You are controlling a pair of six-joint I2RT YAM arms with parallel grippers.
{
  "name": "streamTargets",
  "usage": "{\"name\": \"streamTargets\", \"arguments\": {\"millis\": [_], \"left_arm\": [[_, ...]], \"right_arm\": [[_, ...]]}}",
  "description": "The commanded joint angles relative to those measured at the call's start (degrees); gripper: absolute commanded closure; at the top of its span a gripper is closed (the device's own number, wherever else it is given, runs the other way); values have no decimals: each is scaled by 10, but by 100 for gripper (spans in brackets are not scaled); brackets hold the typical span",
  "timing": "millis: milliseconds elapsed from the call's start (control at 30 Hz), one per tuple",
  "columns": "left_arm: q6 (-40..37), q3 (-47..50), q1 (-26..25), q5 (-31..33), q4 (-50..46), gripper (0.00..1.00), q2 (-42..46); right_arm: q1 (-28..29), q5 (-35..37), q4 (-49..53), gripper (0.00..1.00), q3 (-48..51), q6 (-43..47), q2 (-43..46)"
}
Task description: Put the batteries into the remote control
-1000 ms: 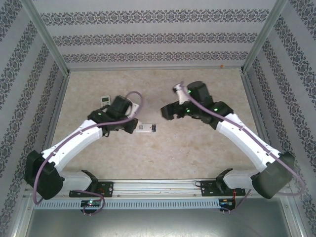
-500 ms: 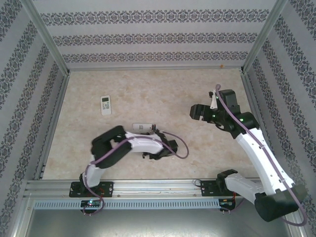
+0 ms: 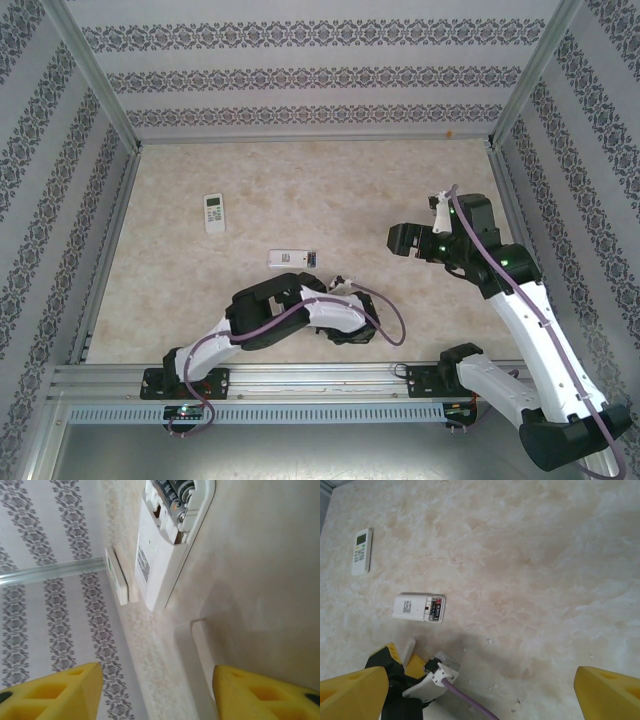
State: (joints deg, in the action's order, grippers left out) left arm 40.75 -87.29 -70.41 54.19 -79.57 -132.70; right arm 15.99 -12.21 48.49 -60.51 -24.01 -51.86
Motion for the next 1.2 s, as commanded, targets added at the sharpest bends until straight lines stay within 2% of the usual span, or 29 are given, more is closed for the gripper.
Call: {"name": "streamTargets", "arguments": {"millis": [0, 133, 267, 333, 400, 467, 533, 633, 733, 833, 967, 1167], "left_arm": [[-44, -7, -18, -133, 92, 33, 66], [-94, 25, -17, -234, 189, 15, 163], [-67, 64, -5, -316, 244, 11, 258], [-28, 111, 26, -370, 291, 11, 337], [14, 180, 76, -420, 356, 10, 433], [56, 264, 147, -480, 436, 10, 541], [89, 342, 234, -532, 502, 9, 650], [70, 384, 357, -604, 511, 5, 732], [29, 378, 455, -695, 489, 4, 735], [-11, 371, 510, -760, 504, 2, 715], [-60, 363, 568, -838, 514, 0, 674], [-100, 352, 602, -881, 510, 0, 635]], "right_arm": [[4, -16, 8, 5, 1, 15, 11], [5, -14, 7, 4, 1, 27, 13], [5, -11, -7, 2, 1, 60, 19], [6, -42, -37, 2, 11, 86, 19], [13, -78, -73, 2, 29, 119, 12], [44, -92, -112, 2, 56, 161, -1], [110, -77, -161, 2, 85, 216, -24], [215, -74, -224, 2, 117, 307, -87], [286, -76, -269, 2, 119, 368, -172], [322, -71, -362, 2, 137, 392, -244], [332, -62, -465, 2, 140, 370, -339], [335, -66, -545, 2, 123, 374, -423]]}}
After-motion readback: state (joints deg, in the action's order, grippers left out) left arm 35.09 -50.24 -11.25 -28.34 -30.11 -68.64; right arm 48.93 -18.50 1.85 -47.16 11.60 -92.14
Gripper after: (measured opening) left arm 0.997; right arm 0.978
